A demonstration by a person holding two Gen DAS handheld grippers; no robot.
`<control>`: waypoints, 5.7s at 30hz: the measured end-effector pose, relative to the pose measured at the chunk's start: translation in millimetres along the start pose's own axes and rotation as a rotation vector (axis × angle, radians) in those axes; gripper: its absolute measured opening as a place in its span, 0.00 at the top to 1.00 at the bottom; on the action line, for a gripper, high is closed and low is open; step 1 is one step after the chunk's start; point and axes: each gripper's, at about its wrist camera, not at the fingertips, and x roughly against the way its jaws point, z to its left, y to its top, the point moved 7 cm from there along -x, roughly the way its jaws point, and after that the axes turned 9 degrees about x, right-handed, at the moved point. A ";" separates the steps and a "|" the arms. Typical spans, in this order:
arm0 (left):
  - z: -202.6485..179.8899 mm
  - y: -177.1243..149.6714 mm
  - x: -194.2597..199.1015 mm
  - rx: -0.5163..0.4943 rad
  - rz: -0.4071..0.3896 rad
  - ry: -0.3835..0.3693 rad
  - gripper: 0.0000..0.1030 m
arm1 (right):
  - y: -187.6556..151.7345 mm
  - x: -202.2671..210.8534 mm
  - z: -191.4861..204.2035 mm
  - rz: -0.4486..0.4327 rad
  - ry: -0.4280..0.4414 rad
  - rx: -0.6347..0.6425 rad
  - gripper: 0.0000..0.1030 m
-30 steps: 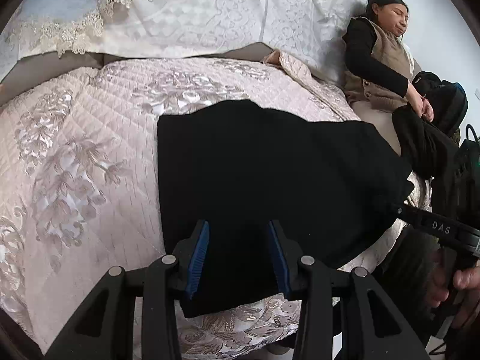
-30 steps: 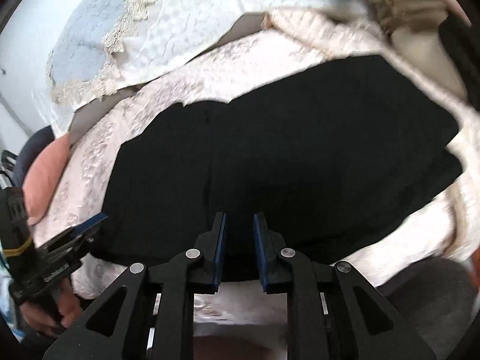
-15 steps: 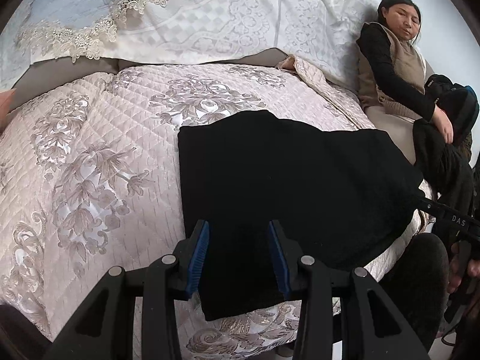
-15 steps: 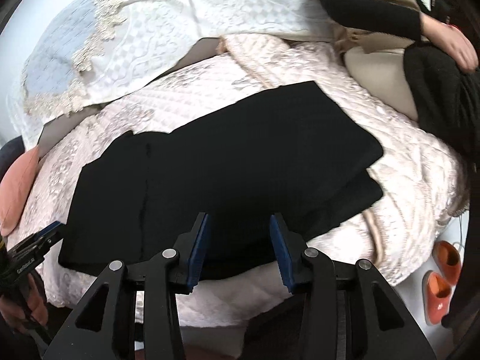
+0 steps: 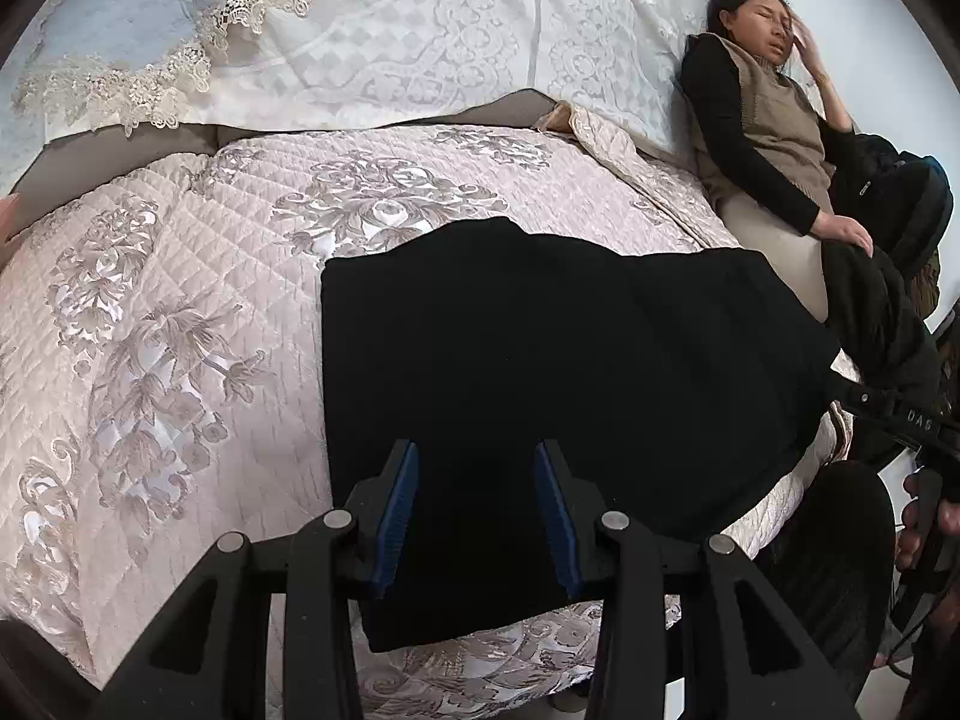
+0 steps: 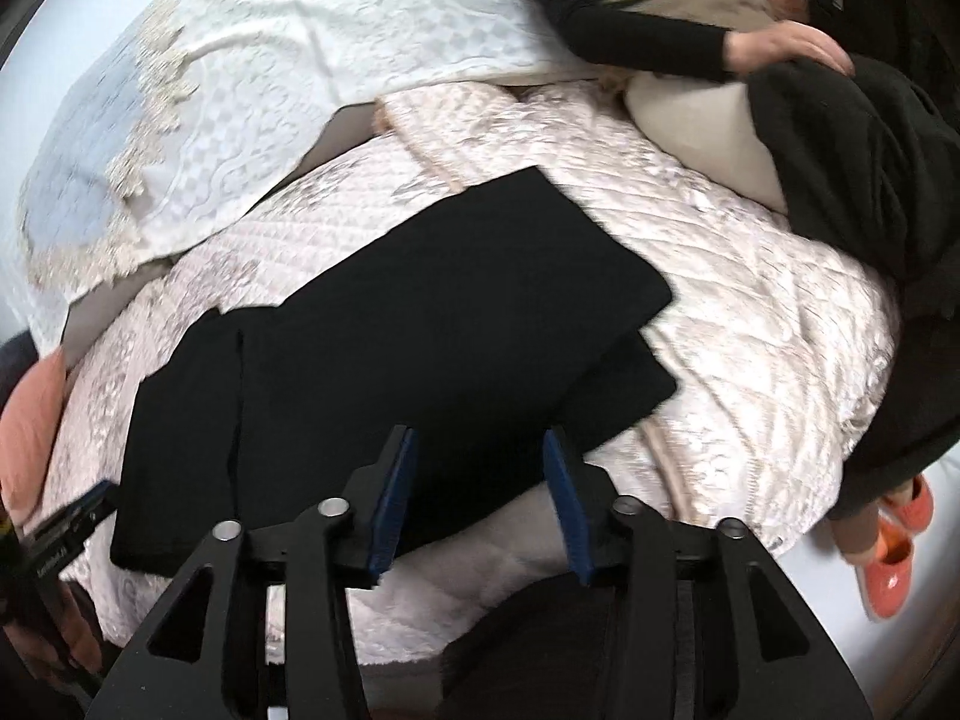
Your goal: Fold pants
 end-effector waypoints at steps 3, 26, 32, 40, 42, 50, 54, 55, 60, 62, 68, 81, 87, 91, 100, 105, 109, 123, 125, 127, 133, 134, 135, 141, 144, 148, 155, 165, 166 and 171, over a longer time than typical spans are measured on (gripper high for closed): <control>-0.2 -0.8 -1.4 0.001 0.005 0.000 0.58 | 0.1 2.7 -17.7 -0.007 -0.011 -0.062 0.49; -1.2 -4.4 -14.4 0.014 0.036 0.002 0.58 | 18.2 -23.0 -58.5 -0.084 0.236 -0.440 0.39; -3.1 -5.8 -13.8 0.020 0.034 -0.009 0.58 | 26.8 -39.1 -68.5 -0.032 0.188 -0.499 0.66; 7.8 -7.7 -11.4 0.043 0.032 -0.012 0.58 | 42.3 -6.8 -49.1 -0.109 0.228 -0.411 0.85; 11.1 -6.2 -10.2 0.049 0.028 -0.011 0.58 | 51.6 4.7 -36.6 -0.136 0.254 -0.373 0.85; 29.1 -4.0 -1.1 0.099 0.004 -0.013 0.58 | 86.8 39.1 57.0 -0.182 0.387 -0.141 0.86; 43.9 -5.0 5.9 0.132 -0.010 -0.008 0.58 | 89.0 45.2 105.5 -0.171 0.441 -0.036 0.86; 48.1 -5.0 7.1 0.143 -0.013 -0.007 0.58 | 87.9 45.5 116.0 -0.168 0.453 -0.014 0.86; 74.7 -5.3 14.2 0.200 -0.032 0.011 0.58 | 78.2 39.1 170.0 -0.121 0.522 0.083 0.86; 86.6 -6.5 18.5 0.223 -0.042 0.021 0.58 | 70.8 32.2 189.6 -0.094 0.538 0.119 0.86; 114.8 -10.9 28.6 0.271 -0.062 0.050 0.58 | 27.4 -8.4 251.2 0.040 0.571 0.227 0.85; 129.9 -14.2 38.3 0.296 -0.078 0.054 0.58 | -37.8 -34.3 290.4 0.216 0.666 0.369 0.55; 100.1 1.2 31.1 0.235 -0.078 0.001 0.58 | -23.6 -8.5 250.4 0.086 0.636 0.322 0.55; 64.7 14.8 21.0 0.153 -0.083 -0.045 0.58 | -9.2 -13.4 208.1 0.024 0.488 0.273 0.78; 33.4 4.1 -12.8 0.064 -0.053 -0.023 0.60 | -26.3 -35.9 172.0 0.110 0.403 0.267 0.79; 37.6 1.8 -3.8 0.058 -0.053 -0.007 0.74 | -16.6 -29.5 171.0 0.070 0.435 0.250 0.78; 37.8 -1.3 -4.1 0.047 -0.058 0.010 0.74 | -14.4 -37.7 165.7 0.079 0.367 0.279 0.78; -1.0 47.8 -8.5 -0.015 -0.101 -0.030 0.75 | 27.8 -58.8 164.8 0.007 0.244 0.351 0.78; -2.8 51.4 -23.9 -0.018 -0.078 -0.024 0.75 | 31.4 -66.6 164.8 0.006 0.245 0.355 0.78; -0.1 50.3 -39.7 -0.003 -0.037 -0.010 0.75 | 31.2 -82.6 163.7 0.047 0.236 0.353 0.78; -0.5 45.2 -40.4 -0.024 -0.045 0.001 0.75 | 30.0 -82.6 164.6 0.043 0.224 0.383 0.78; -0.6 45.5 -38.0 -0.023 -0.043 0.000 0.75 | 30.2 -80.0 164.4 0.043 0.224 0.383 0.78; -0.1 44.7 -33.6 -0.019 -0.043 -0.001 0.75 | 29.8 -74.5 164.9 0.037 0.223 0.387 0.78; 4.7 32.9 -7.6 -0.014 -0.058 0.027 0.75 | 10.7 -37.1 166.3 0.005 0.242 0.406 0.75; 6.3 23.4 5.0 -0.009 -0.064 0.042 0.75 | -5.2 -23.8 165.3 0.012 0.236 0.413 0.69; 4.3 8.7 17.2 -0.009 -0.064 0.038 0.74 | -22.6 -13.3 164.6 0.028 0.212 0.437 0.68; 2.5 -16.0 5.5 -0.035 -0.033 0.052 0.71 | -41.4 -24.1 165.0 0.064 0.174 0.477 0.64; 7.2 -22.6 8.7 -0.019 -0.053 0.044 0.61 | -49.2 -24.9 169.7 0.054 0.142 0.512 0.56; 8.2 -24.5 10.5 -0.013 -0.054 0.034 0.61 | -50.2 -24.3 169.6 0.055 0.139 0.518 0.56; 19.0 -30.4 21.7 0.030 -0.058 0.019 0.57 | -52.5 -17.3 168.9 0.056 0.133 0.534 0.56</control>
